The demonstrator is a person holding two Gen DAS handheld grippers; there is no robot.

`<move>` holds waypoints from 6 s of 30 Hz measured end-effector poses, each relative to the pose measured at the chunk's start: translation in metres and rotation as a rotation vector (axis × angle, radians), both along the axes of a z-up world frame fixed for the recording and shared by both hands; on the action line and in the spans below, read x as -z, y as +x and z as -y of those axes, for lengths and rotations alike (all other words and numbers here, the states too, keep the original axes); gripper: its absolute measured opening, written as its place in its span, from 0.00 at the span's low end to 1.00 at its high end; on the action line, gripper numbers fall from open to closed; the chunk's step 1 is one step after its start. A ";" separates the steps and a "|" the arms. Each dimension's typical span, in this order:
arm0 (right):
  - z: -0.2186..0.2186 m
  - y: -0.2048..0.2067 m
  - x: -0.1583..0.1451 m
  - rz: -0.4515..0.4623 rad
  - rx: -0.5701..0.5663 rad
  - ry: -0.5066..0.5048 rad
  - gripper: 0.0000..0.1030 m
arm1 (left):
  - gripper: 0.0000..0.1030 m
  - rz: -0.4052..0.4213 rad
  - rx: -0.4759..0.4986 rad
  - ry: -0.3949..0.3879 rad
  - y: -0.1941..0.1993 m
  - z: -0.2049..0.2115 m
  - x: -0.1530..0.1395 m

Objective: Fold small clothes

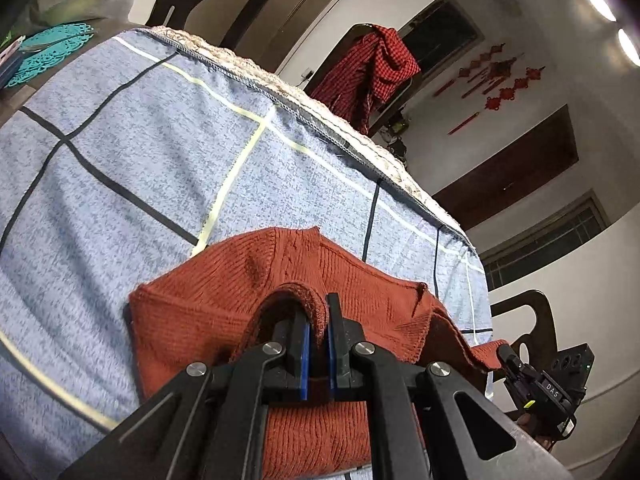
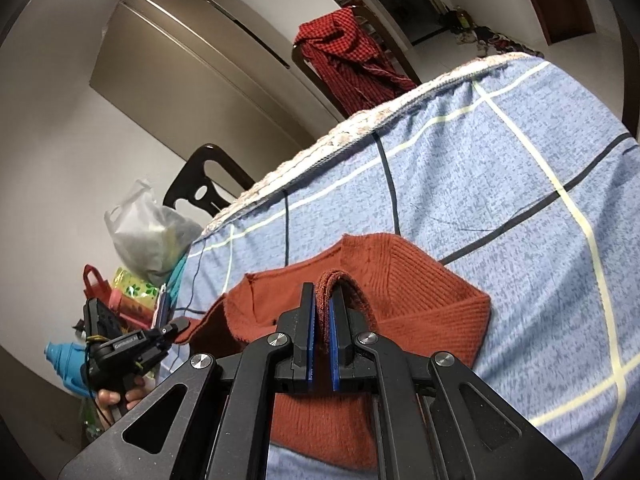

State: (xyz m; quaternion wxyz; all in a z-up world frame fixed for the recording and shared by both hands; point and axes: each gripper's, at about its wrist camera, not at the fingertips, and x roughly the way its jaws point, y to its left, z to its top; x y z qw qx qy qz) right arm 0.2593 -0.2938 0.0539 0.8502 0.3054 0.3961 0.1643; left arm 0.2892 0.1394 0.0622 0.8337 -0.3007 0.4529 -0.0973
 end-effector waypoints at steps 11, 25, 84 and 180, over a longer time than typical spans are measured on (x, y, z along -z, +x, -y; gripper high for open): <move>0.000 0.017 0.011 -0.031 0.005 -0.003 0.05 | 0.08 -0.026 -0.003 0.014 0.016 0.006 0.011; 0.000 0.035 0.025 -0.067 0.031 -0.052 0.05 | 0.08 -0.061 -0.021 0.028 0.031 0.004 0.023; -0.048 0.029 0.055 -0.035 -0.046 -0.516 0.26 | 0.51 0.062 0.199 0.470 0.020 0.074 0.042; -0.318 -0.064 0.056 0.312 -0.557 -0.843 0.56 | 0.59 0.049 0.022 0.392 -0.064 -0.085 0.018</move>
